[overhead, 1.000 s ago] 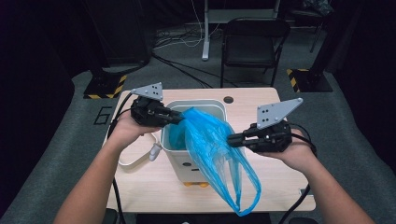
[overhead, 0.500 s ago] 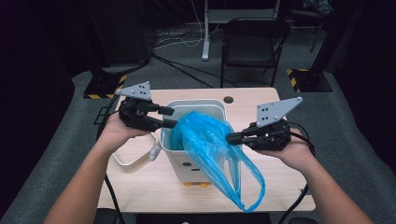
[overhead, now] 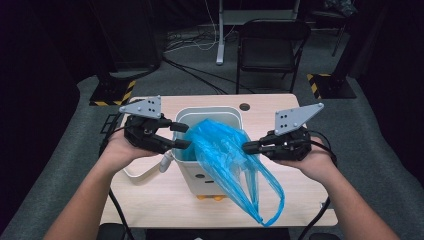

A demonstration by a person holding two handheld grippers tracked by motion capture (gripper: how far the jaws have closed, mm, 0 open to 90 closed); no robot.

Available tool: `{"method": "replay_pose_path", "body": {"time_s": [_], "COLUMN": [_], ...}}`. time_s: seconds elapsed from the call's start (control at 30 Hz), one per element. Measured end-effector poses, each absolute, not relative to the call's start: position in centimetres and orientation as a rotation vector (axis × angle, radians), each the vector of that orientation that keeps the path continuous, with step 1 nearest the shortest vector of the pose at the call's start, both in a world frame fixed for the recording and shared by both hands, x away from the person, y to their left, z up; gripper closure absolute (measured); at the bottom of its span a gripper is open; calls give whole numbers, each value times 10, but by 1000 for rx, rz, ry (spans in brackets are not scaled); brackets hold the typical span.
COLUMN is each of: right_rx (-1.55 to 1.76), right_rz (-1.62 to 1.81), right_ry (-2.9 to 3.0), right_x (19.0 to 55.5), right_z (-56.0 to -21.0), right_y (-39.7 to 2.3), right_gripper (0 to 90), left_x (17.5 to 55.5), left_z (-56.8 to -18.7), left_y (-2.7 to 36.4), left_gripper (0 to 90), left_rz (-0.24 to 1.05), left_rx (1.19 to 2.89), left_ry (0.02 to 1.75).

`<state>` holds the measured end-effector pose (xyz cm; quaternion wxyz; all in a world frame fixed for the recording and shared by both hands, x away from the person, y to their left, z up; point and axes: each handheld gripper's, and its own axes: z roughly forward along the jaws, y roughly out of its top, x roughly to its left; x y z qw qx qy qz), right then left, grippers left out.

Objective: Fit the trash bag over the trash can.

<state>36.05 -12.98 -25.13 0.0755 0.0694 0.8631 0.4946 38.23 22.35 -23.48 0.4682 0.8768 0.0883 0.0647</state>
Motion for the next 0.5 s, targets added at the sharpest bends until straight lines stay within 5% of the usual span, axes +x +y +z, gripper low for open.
{"method": "replay_pose_path", "body": {"time_s": [0.33, 0.5], "right_rx": [213, 212], "right_rz": [1481, 1485], "right_ry": [2587, 2587], "right_x": [360, 360], "right_z": [-251, -251], "right_y": [-130, -130], "right_gripper": [873, 874], "left_x": [372, 370], "left_z": [-234, -234], "left_y": [207, 203], "left_gripper": [521, 656], "left_rz": [153, 138], "left_rx": [2168, 2176], "left_ry": [127, 106]}}
